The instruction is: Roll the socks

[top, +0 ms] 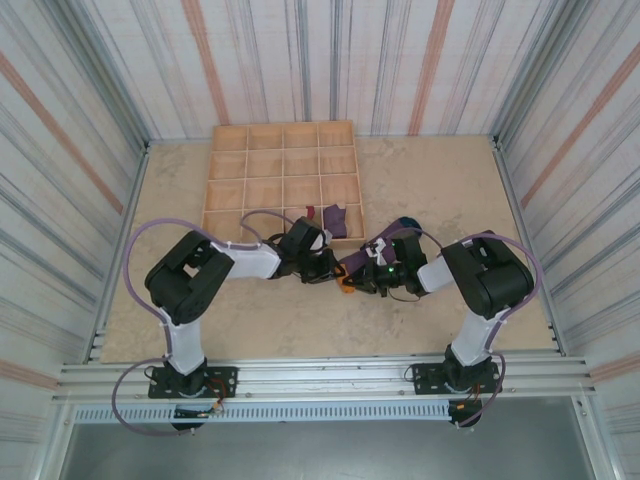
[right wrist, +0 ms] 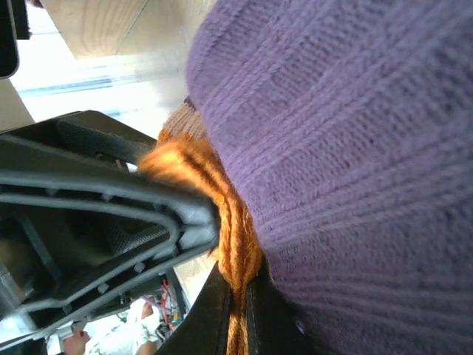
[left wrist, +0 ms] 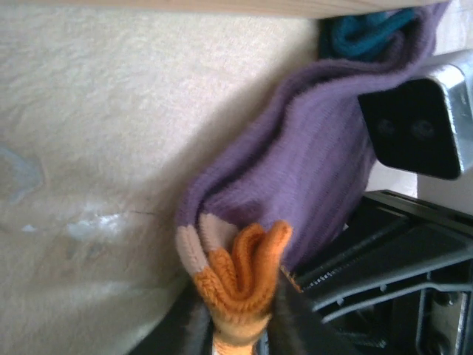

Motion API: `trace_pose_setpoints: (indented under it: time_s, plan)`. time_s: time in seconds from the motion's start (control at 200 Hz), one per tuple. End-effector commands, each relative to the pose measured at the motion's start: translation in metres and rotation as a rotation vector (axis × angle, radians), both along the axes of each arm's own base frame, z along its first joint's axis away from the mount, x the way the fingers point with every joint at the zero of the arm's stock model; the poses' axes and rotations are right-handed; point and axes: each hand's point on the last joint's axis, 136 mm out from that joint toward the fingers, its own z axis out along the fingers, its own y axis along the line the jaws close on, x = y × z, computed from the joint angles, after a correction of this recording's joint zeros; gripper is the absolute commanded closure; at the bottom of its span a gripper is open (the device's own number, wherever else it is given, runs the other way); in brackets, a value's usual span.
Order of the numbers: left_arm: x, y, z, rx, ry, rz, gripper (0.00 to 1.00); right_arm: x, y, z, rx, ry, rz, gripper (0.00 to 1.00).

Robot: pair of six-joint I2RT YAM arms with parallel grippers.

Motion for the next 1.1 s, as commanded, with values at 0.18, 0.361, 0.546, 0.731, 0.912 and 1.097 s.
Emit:
trace_pose_setpoints:
  time_s: [0.18, 0.361, 0.546, 0.731, 0.912, 1.097]
  plan:
    - [-0.012, 0.029, -0.016, 0.122, 0.095, 0.055, 1.00, -0.003, -0.019, 0.009, -0.200, -0.086, -0.024, 0.69]
    - [-0.014, 0.041, 0.003, 0.141, 0.136, 0.070, 1.00, -0.014, -0.025, 0.031, -0.488, -0.309, 0.035, 0.46]
    - [-0.019, 0.049, 0.012, 0.156, 0.193, 0.081, 1.00, -0.024, -0.018, 0.058, -0.753, -0.659, 0.076, 0.43]
    - [-0.024, 0.047, 0.011, 0.114, 0.247, 0.091, 1.00, -0.040, 0.003, 0.065, -0.916, -0.950, 0.139, 0.43]
    - [-0.026, 0.045, 0.012, 0.082, 0.266, 0.103, 1.00, -0.045, 0.032, 0.055, -1.076, -1.148, 0.209, 0.43]
    - [-0.031, 0.047, 0.015, 0.068, 0.276, 0.111, 1.00, -0.038, 0.049, 0.038, -1.199, -1.245, 0.240, 0.45]
